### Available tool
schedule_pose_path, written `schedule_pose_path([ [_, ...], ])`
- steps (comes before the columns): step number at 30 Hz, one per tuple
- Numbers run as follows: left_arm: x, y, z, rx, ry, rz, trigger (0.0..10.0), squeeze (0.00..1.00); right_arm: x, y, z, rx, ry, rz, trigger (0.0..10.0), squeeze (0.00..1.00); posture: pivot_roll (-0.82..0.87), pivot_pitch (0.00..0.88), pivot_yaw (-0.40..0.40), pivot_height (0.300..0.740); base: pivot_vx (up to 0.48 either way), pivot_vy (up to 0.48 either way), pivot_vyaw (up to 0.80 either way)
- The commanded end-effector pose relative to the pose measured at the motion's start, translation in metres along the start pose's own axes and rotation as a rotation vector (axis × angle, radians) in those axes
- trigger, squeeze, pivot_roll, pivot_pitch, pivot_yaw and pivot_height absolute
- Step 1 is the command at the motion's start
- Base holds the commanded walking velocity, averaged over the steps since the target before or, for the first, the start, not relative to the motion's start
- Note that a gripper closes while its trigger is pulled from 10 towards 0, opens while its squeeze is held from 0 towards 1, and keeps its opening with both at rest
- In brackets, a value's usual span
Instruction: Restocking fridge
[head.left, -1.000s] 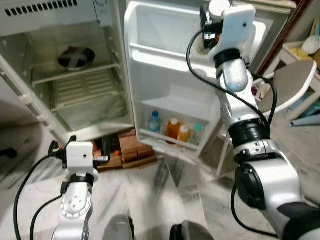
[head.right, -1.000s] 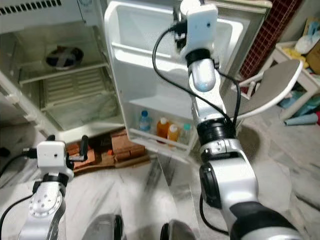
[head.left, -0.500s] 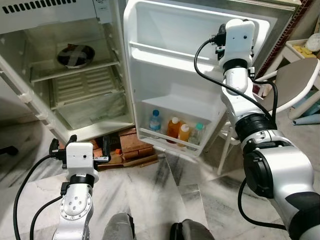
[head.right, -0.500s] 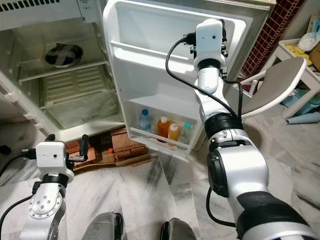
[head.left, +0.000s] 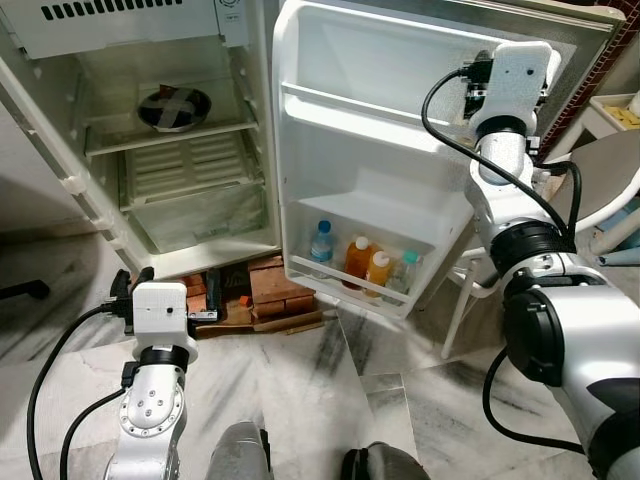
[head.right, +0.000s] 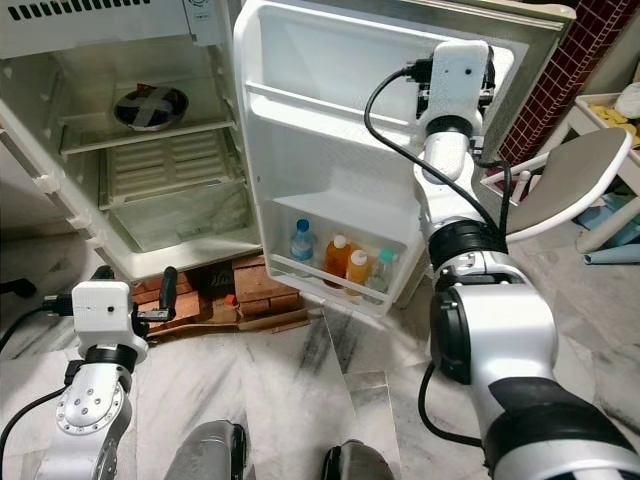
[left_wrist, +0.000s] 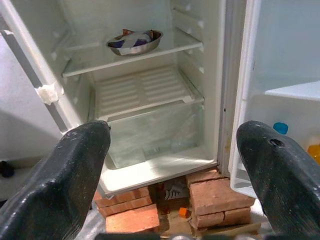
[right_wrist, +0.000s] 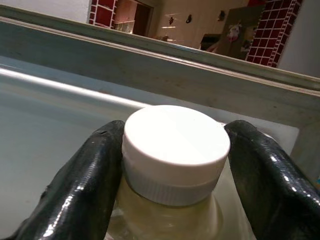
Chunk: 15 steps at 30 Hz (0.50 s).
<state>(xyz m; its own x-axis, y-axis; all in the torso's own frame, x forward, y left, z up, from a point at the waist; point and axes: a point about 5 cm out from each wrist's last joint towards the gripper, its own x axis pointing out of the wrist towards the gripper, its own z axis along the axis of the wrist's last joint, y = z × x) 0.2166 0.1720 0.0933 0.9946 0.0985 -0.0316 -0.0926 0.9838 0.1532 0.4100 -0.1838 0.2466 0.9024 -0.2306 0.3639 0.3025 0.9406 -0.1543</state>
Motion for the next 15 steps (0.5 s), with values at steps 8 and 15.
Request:
schedule_pose_path([
  [8, -0.003, 0.003, -0.007, 0.000, 0.039, 0.019, 10.0, 0.00, 0.009, -0.008, 0.031, 0.100, -0.173, 0.048, 10.0, 1.00, 0.20, 0.089, -0.035, 0.740, 0.000, 0.000, 0.00],
  [15, -0.001, 0.001, -0.008, -0.009, 0.042, 0.019, 10.0, 0.00, 0.003, -0.012, 0.039, 0.100, -0.284, 0.095, 10.0, 1.00, 0.18, 0.086, -0.032, 0.740, 0.000, 0.000, 0.00],
])
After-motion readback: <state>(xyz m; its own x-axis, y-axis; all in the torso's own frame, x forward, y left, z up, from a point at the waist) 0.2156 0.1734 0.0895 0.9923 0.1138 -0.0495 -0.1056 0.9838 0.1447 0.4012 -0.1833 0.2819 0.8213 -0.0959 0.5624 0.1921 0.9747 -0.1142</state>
